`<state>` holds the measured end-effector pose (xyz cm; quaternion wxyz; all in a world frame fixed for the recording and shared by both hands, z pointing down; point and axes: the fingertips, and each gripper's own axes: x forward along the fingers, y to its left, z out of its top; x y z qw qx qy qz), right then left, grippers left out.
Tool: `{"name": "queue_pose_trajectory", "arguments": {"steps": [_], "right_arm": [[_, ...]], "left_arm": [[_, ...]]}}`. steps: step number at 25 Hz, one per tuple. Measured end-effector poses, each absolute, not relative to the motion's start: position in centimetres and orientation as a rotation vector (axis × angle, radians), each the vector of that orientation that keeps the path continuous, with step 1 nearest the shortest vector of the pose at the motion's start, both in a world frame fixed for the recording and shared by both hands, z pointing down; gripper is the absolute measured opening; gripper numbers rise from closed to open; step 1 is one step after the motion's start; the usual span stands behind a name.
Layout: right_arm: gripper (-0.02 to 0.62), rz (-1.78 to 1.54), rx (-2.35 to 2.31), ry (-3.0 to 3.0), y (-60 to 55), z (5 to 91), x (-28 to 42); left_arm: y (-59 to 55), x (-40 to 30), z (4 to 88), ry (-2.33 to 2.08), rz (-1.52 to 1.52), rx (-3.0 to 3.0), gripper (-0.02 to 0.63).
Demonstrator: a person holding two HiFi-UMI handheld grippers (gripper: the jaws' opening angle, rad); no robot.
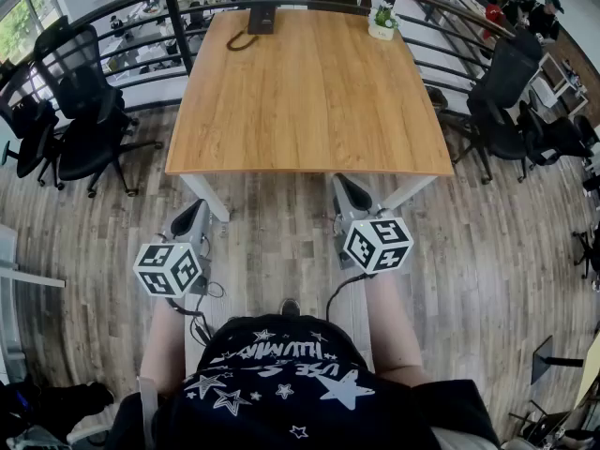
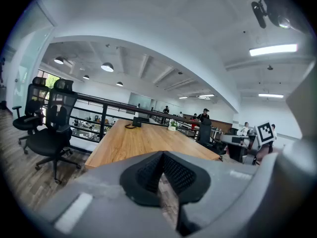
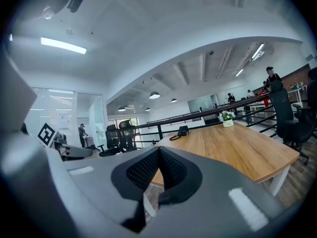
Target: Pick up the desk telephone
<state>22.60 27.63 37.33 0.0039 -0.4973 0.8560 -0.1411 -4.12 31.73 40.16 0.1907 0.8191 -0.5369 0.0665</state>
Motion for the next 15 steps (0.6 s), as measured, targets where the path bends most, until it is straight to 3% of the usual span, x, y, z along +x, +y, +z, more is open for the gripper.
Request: {"name": "queue_pose_trajectory", "arguments": {"steps": [15], "right_arm": [[0.000, -0.492, -1.488, 2.723, 27.7, 38.6, 23.8]], "left_arm": [[32.9, -2.2, 40.8, -1.558, 0.200, 2.246, 0.003]]}}
